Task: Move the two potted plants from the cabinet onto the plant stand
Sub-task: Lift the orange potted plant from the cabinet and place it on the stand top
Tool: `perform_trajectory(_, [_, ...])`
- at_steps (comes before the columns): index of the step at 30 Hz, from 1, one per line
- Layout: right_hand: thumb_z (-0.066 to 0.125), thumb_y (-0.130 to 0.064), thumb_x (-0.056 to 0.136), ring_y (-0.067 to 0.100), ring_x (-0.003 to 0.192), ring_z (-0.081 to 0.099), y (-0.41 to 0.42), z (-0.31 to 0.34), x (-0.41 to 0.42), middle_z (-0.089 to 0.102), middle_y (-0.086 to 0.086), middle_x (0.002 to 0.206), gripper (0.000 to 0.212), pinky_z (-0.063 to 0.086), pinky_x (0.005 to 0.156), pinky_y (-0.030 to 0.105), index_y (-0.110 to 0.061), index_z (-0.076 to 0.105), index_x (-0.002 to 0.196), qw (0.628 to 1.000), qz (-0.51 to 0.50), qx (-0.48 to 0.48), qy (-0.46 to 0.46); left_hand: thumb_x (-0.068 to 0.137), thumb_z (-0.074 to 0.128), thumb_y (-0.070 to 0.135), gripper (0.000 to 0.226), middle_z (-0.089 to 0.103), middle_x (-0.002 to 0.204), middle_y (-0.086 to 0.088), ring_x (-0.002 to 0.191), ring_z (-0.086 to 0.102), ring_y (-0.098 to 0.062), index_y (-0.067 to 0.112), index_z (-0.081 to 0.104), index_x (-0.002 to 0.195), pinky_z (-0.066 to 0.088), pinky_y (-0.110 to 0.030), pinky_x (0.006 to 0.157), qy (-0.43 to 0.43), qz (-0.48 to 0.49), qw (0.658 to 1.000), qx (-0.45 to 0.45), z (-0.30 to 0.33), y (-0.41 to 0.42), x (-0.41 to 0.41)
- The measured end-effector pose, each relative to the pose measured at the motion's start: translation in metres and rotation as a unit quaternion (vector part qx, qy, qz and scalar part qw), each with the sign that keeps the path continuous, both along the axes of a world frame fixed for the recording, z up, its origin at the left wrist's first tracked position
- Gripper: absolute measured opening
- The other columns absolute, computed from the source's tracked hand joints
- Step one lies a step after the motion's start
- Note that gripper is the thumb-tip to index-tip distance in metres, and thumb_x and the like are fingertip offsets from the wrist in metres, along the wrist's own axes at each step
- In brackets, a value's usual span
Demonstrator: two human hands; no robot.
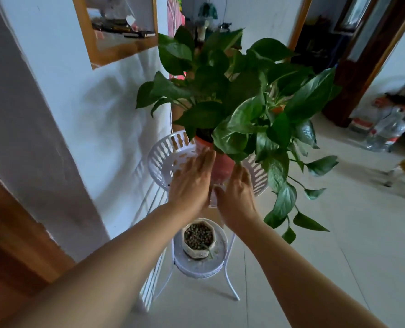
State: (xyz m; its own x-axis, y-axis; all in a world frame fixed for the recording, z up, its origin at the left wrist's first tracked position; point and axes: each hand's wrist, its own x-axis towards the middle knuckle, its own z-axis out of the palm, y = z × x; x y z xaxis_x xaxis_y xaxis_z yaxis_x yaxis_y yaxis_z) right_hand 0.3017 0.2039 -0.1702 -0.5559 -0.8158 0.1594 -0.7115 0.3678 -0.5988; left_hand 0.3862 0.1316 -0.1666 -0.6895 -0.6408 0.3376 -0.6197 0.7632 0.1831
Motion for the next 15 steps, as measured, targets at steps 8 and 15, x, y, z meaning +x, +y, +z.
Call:
perform_trajectory(8, [0.041,-0.033,0.096,0.031,0.144,0.008,-0.018,-0.033,-0.017,-0.006,0.013,0.16,0.074,0.026,0.113,0.037,-0.018,-0.005,0.152,0.989,-0.002,-0.027,0.146,0.094,0.048,0.012,0.072,0.009,0.16,-0.007,0.143,0.027,-0.024,0.015,0.003,0.15,0.036,-0.042,0.108,0.086,0.015,0.994,-0.061,-0.029,-0.004,-0.009])
perform_trajectory(15, [0.055,-0.027,0.089,0.037,0.136,0.03,-0.032,-0.032,-0.019,0.012,0.017,0.157,0.096,0.04,0.103,0.048,-0.024,-0.022,0.147,0.991,-0.024,-0.107,0.075,0.092,0.052,0.012,0.07,0.011,0.16,-0.007,0.137,0.039,-0.024,0.016,0.013,0.15,0.047,-0.038,0.101,0.176,0.009,0.979,-0.107,-0.033,-0.016,-0.016])
